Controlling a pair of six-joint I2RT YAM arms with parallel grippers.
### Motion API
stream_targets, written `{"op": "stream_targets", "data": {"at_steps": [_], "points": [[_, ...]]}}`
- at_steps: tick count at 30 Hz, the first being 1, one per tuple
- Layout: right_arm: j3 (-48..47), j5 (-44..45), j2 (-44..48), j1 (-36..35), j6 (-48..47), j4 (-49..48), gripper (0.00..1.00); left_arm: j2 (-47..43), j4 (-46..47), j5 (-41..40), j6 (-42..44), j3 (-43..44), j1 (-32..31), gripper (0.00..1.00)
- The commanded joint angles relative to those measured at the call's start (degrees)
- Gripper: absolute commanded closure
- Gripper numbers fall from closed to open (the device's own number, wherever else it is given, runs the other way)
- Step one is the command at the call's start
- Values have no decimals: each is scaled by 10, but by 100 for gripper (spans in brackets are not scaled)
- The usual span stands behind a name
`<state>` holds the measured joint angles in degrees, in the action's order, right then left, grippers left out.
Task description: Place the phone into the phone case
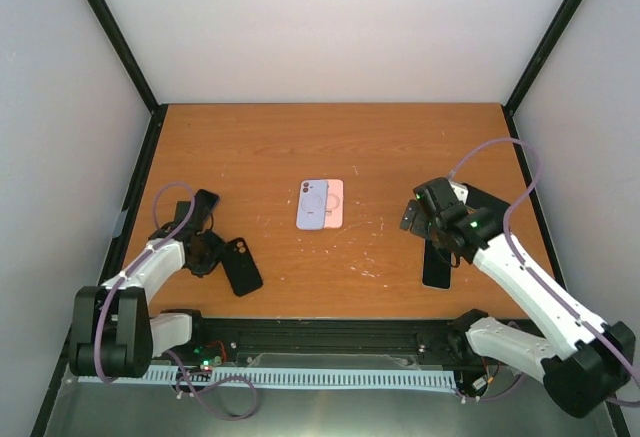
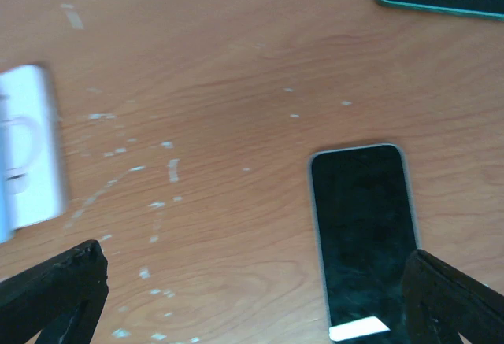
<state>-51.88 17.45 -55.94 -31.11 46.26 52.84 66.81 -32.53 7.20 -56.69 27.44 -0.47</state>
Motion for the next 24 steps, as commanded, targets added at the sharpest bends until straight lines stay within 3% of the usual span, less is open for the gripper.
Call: {"op": "stream_targets", "data": {"at_steps": [1,5,10,19,24], "points": [[21,23,-41,53,-3,7,0,17,35,32,25,-4,2,89],[61,-17,-55,122,-16,-32,0,11,53,54,36,-2,-3,99],[110,-59,-78,170,-35,-86,0,16,69,83,55,21,-28,100],[159,-138,-170,222,-78,-178,0,39,68,73,80,86,-169,100],[163,-148,-215,226,-90,-195,0,60,86,112,116,94,-208,100]]}}
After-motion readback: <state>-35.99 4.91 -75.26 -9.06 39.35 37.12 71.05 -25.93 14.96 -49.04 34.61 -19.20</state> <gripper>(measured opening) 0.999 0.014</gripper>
